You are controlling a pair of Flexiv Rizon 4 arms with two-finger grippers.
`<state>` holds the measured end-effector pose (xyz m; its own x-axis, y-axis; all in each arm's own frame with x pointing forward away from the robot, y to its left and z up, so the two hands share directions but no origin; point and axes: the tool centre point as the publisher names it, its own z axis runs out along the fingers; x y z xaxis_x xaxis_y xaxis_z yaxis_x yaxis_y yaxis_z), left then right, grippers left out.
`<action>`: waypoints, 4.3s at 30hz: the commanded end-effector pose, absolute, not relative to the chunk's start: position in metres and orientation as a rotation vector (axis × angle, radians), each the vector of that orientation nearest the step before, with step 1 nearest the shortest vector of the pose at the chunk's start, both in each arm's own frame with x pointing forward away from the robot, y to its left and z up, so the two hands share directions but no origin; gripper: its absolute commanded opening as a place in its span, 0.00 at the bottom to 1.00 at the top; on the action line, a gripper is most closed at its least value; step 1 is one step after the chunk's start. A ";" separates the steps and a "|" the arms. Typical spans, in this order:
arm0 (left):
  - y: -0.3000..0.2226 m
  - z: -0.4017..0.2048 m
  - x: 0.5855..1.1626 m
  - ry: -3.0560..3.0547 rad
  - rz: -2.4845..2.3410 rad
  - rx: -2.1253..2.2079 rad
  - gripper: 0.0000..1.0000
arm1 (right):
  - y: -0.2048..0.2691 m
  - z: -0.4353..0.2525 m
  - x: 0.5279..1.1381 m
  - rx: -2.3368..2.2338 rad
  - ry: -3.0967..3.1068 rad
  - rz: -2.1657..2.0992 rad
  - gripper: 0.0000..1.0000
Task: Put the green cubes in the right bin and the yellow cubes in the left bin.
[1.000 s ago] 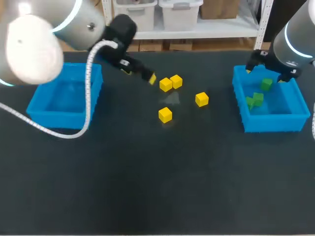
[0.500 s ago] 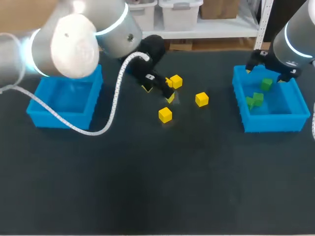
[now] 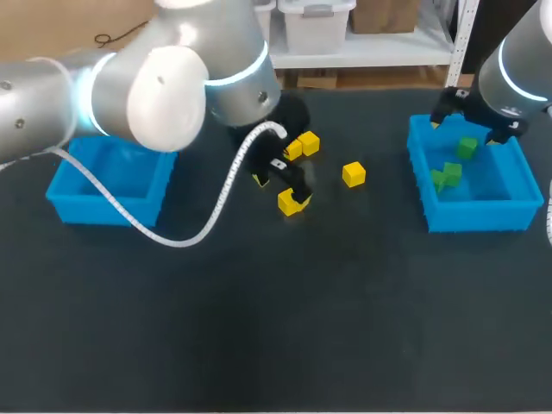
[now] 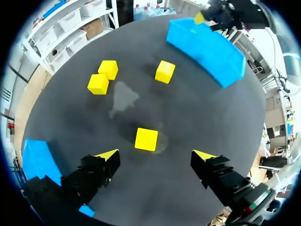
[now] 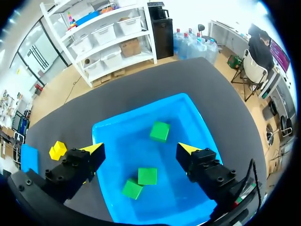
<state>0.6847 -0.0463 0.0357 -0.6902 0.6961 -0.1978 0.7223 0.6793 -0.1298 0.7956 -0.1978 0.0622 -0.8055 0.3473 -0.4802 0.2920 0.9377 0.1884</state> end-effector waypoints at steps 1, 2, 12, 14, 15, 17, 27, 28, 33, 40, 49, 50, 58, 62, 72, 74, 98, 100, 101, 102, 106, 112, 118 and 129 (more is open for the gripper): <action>-0.058 0.021 0.690 2.790 -0.243 1.183 1.00 | -0.198 0.062 0.795 0.457 2.562 0.140 1.00; -0.059 0.018 0.690 2.796 -0.231 1.192 1.00 | -0.198 0.062 0.795 0.457 2.562 0.140 1.00; -0.062 -0.006 0.694 2.788 -0.057 1.235 0.53 | -0.198 0.062 0.795 0.457 2.562 0.140 1.00; -0.059 -0.010 0.695 2.805 -0.033 1.209 0.00 | -0.198 0.062 0.795 0.457 2.562 0.140 1.00; -0.058 -0.011 0.695 2.810 -0.032 1.198 0.00 | -0.198 0.062 0.795 0.457 2.562 0.140 1.00; -0.056 -0.014 0.694 2.802 -0.004 1.199 0.00 | -0.198 0.062 0.795 0.457 2.562 0.140 1.00; -0.035 -0.001 0.702 2.762 -0.023 1.078 0.00 | -0.198 0.062 0.795 0.457 2.562 0.140 1.00; -0.029 0.004 0.705 2.752 -0.024 1.053 0.00 | -0.198 0.062 0.795 0.457 2.562 0.140 1.00; 0.013 0.042 0.724 2.698 0.018 0.872 0.00 | -0.198 0.062 0.795 0.457 2.562 0.140 1.00; 0.100 0.095 0.740 2.624 0.125 0.563 0.00 | -0.198 0.062 0.795 0.457 2.562 0.140 1.00; 0.206 0.101 0.720 2.679 0.256 0.253 0.00 | -0.198 0.062 0.795 0.457 2.562 0.140 1.00; 0.212 0.097 0.717 2.690 0.262 0.231 0.00 | -0.198 0.062 0.795 0.457 2.562 0.140 1.00; 0.226 0.075 0.708 2.739 0.228 0.141 1.00 | -0.198 0.062 0.795 0.457 2.562 0.140 1.00; 0.221 0.084 0.713 2.688 0.196 0.125 1.00 | -0.198 0.062 0.795 0.457 2.562 0.140 1.00; 0.154 0.127 0.734 2.512 -0.014 0.338 1.00 | -0.198 0.062 0.795 0.457 2.562 0.140 1.00; 0.130 0.130 0.736 2.492 -0.071 0.427 1.00 | -0.198 0.062 0.795 0.457 2.562 0.140 1.00; -0.108 0.105 0.772 2.369 -0.373 1.120 1.00 | -0.198 0.062 0.795 0.457 2.562 0.140 1.00; -0.121 0.097 0.769 2.371 -0.365 1.163 1.00 | -0.198 0.062 0.795 0.457 2.562 0.140 1.00; -0.127 0.093 0.768 2.371 -0.360 1.181 1.00 | -0.198 0.062 0.795 0.457 2.562 0.140 1.00; -0.132 0.087 0.767 2.380 -0.361 1.198 1.00 | -0.198 0.062 0.795 0.457 2.562 0.140 1.00; -0.150 0.066 0.766 2.405 -0.347 1.260 1.00 | -0.198 0.062 0.795 0.457 2.562 0.140 1.00; -0.162 0.045 0.765 2.442 -0.332 1.291 1.00 | -0.198 0.062 0.795 0.457 2.562 0.140 1.00; -0.171 0.026 0.767 2.466 -0.311 1.319 1.00 | -0.198 0.062 0.795 0.457 2.562 0.140 1.00; -0.176 0.003 0.769 2.495 -0.291 1.341 1.00 | -0.198 0.062 0.795 0.457 2.562 0.140 1.00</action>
